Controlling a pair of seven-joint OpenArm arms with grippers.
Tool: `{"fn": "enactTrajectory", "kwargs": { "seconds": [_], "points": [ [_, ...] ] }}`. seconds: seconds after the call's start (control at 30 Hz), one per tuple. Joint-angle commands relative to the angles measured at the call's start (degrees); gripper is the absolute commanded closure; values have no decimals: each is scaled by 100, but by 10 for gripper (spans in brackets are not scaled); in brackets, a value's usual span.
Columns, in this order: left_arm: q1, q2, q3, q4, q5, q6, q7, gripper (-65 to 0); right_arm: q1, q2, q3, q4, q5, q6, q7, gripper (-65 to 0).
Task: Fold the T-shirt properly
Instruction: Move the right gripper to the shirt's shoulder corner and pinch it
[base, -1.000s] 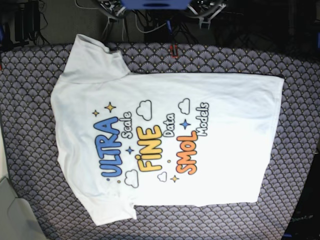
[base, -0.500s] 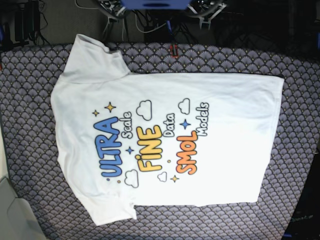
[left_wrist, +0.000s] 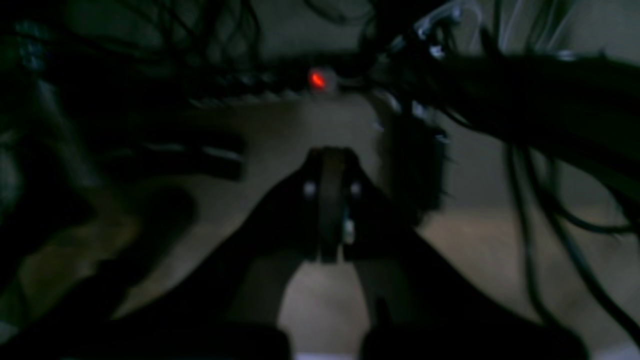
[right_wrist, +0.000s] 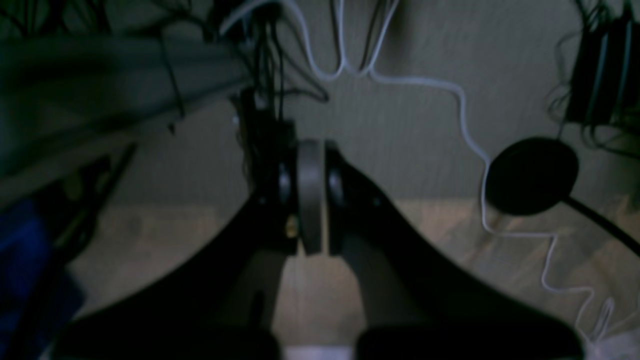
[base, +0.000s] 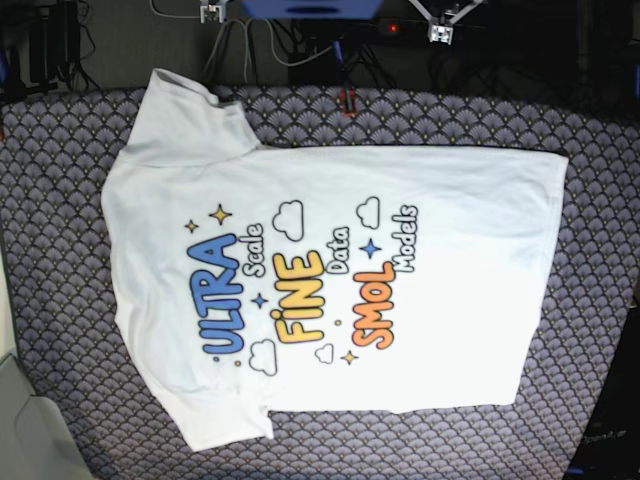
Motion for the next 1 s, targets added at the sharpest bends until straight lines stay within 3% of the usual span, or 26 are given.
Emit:
{"fn": "enactTrajectory", "kwargs": {
  "seconds": [0.0, 0.27, 0.47, 0.63, 0.73, 0.87, 0.97],
  "points": [
    [220, -77, -10, 285, 16, -10, -43, -4, -246, 7, 3, 275, -3, 39, 54, 0],
    [1635, -411, -142, 2825, -28, 25, -43, -4, -1635, 86, 3, 2834, -3, 39, -34, 0],
    [2471, -455, -801, 4539, -933, -19, -34, -4, -2409, 218, 38, 5040, -3, 39, -790, 0],
    [2822, -789, -933, 5454, -1434, -19, -26, -4, -2778, 393, 56, 6684, -3, 39, -1484, 0],
    [3024, -921, -942, 5885, -1601, -19, -26, -5, -2770, 499, 47, 6948, -3, 39, -1634, -61],
    [3218, -1114, -942, 6280, -1786, -19, -26, -8, -2506, 569, 56, 6939, -3, 56, -1704, -197],
    [3227, -1123, -942, 6289, -1821, -19, -26, -77, -2330, 552, 29, 6939, -3, 56, -1651, -268]
  ]
}}
